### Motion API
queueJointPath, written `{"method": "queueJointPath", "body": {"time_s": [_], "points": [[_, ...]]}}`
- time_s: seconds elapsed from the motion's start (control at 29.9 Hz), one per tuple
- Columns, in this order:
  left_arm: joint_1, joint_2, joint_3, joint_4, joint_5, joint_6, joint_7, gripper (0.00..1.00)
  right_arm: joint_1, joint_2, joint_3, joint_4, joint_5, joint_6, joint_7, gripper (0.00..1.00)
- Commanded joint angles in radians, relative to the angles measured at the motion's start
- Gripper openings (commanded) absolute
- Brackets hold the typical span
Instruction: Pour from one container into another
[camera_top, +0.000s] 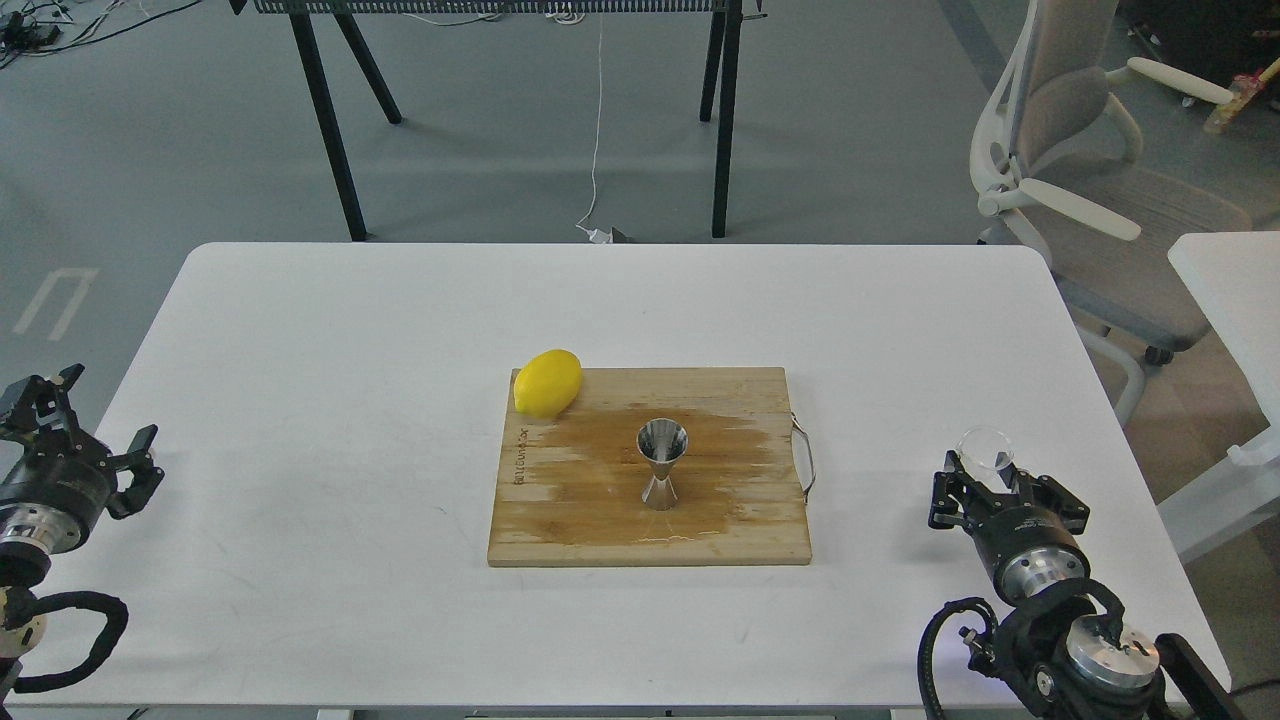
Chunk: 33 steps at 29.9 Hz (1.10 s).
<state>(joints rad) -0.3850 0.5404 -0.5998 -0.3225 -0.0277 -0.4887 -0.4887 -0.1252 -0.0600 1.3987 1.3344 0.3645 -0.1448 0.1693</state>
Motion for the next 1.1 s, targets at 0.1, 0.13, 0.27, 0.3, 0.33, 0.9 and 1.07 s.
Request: {"method": "queueJointPath", "body": {"time_s": [0.1, 0.13, 0.27, 0.3, 0.33, 0.9, 1.07], "points": [[0.002, -0.002, 0.000, 0.026, 0.000, 0.000, 0.000, 1.00, 0.002, 0.000, -0.003, -0.032, 0.004, -0.001, -0.011, 0.39], [0.002, -0.002, 0.000, 0.026, 0.000, 0.000, 0.000, 1.00, 0.005, 0.000, -0.003, -0.032, 0.005, -0.001, -0.014, 0.39], [0.002, -0.002, 0.000, 0.025, 0.000, 0.000, 0.000, 1.00, 0.010, 0.000, -0.007, -0.032, 0.005, 0.001, -0.017, 0.45], [0.002, -0.002, 0.000, 0.026, 0.000, 0.000, 0.000, 1.00, 0.012, 0.000, -0.007, -0.032, 0.005, -0.001, -0.019, 0.47], [0.002, -0.002, 0.000, 0.026, 0.000, 0.000, 0.000, 1.00, 0.015, 0.000, -0.007, -0.032, 0.004, -0.001, -0.022, 0.49], [0.002, -0.002, 0.000, 0.026, 0.000, 0.000, 0.000, 1.00, 0.030, 0.000, -0.012, -0.044, 0.004, -0.002, -0.022, 0.68], [0.002, -0.002, 0.000, 0.026, 0.000, 0.000, 0.000, 1.00, 0.030, 0.000, -0.012, -0.044, 0.004, -0.004, -0.022, 0.81]]}}
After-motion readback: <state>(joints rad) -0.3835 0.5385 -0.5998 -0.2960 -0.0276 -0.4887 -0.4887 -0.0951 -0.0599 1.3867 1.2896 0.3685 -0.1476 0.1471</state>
